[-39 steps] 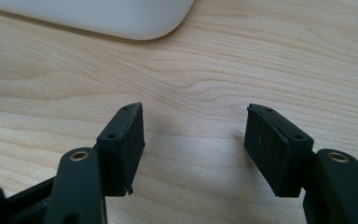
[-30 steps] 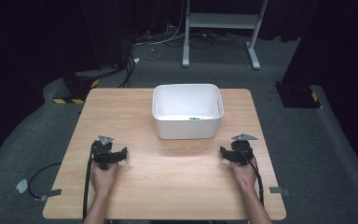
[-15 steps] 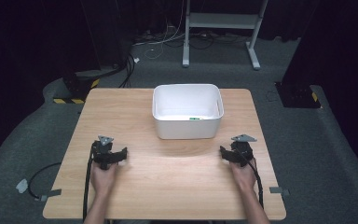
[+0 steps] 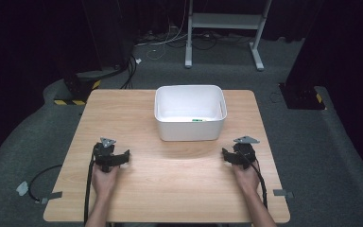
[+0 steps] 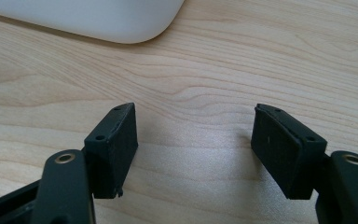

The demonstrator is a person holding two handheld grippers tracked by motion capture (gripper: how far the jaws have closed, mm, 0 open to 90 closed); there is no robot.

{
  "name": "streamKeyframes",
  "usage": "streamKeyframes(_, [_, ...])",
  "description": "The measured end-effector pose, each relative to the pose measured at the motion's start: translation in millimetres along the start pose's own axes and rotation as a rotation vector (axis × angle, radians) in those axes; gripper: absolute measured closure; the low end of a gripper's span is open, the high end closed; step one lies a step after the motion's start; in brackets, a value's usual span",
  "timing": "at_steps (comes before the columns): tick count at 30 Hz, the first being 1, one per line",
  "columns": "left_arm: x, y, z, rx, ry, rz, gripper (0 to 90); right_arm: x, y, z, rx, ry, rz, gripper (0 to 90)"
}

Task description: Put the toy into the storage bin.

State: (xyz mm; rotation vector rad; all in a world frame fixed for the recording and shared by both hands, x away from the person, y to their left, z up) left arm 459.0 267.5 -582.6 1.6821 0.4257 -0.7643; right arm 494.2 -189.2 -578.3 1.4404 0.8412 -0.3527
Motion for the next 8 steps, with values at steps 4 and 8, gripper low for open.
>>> streamKeyframes(4, [0.0,0.0,0.0,0.0,0.0,0.0,15.3,0.0,-0.1,-0.1,0.001,0.0,0.0,31.5])
streamKeyframes(8, [-0.1,-0.1,0.0,-0.001,0.0,0.0,15.4,-0.2,-0.2,-0.2,0.0,0.002,-0.001,31.4])
Point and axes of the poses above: each handheld gripper's, and its own axes: x roughly forward along the jaws, y roughly out of its top, z roughly to its right, the point moved 8 cm from there along x, roughly forward along the jaws, and after that the axes turned 8 degrees about x, right-handed, at the moved point
